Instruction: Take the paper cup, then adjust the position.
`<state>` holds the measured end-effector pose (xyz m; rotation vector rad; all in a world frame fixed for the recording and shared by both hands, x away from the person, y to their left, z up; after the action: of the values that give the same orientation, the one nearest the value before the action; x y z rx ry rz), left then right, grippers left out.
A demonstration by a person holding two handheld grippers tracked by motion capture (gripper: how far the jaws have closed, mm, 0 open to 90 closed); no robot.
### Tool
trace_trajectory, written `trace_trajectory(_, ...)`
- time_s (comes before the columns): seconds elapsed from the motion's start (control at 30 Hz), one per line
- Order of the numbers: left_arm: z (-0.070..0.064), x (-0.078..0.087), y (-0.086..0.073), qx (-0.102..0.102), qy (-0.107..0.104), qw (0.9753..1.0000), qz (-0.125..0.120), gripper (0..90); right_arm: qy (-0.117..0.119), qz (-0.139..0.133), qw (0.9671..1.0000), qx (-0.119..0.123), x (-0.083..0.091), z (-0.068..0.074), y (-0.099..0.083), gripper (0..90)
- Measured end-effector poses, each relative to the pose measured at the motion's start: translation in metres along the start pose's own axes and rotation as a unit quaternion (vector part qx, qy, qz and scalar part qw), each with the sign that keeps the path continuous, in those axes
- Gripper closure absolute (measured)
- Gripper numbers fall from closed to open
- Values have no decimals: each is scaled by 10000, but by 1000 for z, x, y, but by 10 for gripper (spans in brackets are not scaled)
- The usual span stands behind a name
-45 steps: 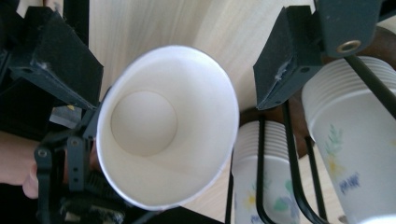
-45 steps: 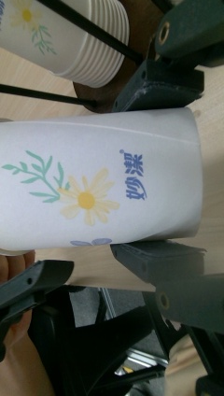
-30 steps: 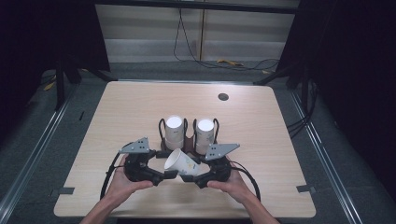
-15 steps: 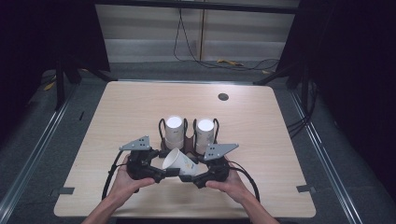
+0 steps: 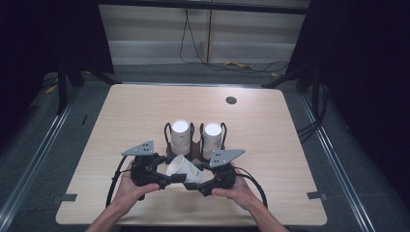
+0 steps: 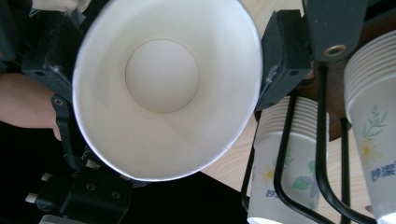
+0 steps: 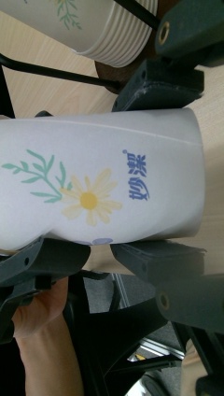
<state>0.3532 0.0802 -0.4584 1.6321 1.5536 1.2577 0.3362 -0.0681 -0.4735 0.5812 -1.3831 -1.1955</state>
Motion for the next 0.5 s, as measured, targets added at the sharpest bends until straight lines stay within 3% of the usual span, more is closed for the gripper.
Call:
trace_trajectory(0.1,-1,-2,-1,31,-27,10000,32,205,21,-19,10000,-6,0,1,0,356)
trace_trajectory(0.5,-5,-1,0,-183,-101,9998,52,285,164,149,9997,-63,-2,2,-3,340)
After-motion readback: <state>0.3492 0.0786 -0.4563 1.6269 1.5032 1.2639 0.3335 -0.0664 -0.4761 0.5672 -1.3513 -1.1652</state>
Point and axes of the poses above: each handheld gripper's, and its own axes: x roughly backward along the jaws, y roughly out of its top, z roughly to its left, the point moved 6 cm from there along -x, roughly forward along the jaws, and after that the axes turned 1 degree about -y, right-handed, at the moved point
